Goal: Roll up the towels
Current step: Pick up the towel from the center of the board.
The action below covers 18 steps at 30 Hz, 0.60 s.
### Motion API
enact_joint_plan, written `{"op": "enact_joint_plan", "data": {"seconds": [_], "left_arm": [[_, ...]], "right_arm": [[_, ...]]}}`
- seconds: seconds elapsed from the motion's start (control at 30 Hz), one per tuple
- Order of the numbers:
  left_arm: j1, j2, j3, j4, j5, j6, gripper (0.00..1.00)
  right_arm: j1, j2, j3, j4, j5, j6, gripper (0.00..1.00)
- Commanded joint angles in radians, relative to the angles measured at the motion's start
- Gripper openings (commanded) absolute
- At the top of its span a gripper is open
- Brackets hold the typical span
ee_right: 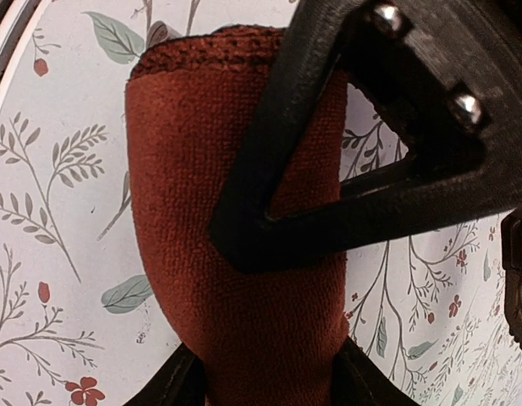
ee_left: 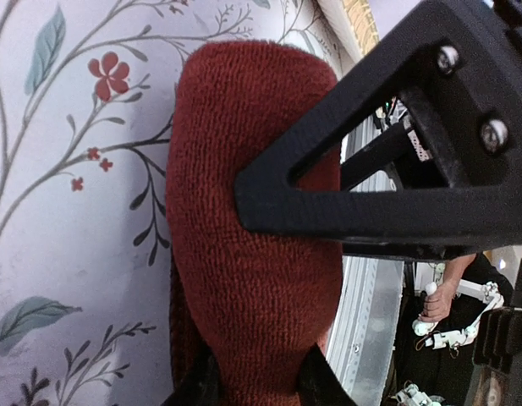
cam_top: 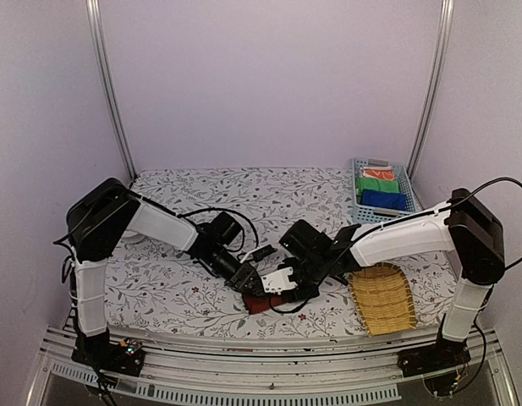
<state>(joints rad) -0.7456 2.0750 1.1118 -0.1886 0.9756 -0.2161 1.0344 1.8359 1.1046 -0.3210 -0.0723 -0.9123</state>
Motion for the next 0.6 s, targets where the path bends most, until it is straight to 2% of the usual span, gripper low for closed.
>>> {"op": "enact_joint_plan", "data": {"seconds": [0.0, 0.1, 0.2, 0.57], "left_arm": [[0.007, 0.034, -0.020, -0.104, -0.174, 0.017, 0.26], [0.006, -0.019, -0.023, -0.093, -0.212, 0.037, 0.34], [0.006, -0.087, -0.033, -0.091, -0.268, 0.058, 0.43], [0.068, -0.393, -0.120, 0.034, -0.465, 0.002, 0.51]], "right_arm": [[0.018, 0.104, 0.003, -0.034, -0.036, -0.005, 0.44], [0.017, 0.128, 0.017, -0.079, -0.045, -0.020, 0.16], [0.015, 0.092, 0.008, -0.100, -0.021, -0.045, 0.05], [-0.128, -0.094, 0.065, -0.237, -0.001, -0.102, 0.02]]}}
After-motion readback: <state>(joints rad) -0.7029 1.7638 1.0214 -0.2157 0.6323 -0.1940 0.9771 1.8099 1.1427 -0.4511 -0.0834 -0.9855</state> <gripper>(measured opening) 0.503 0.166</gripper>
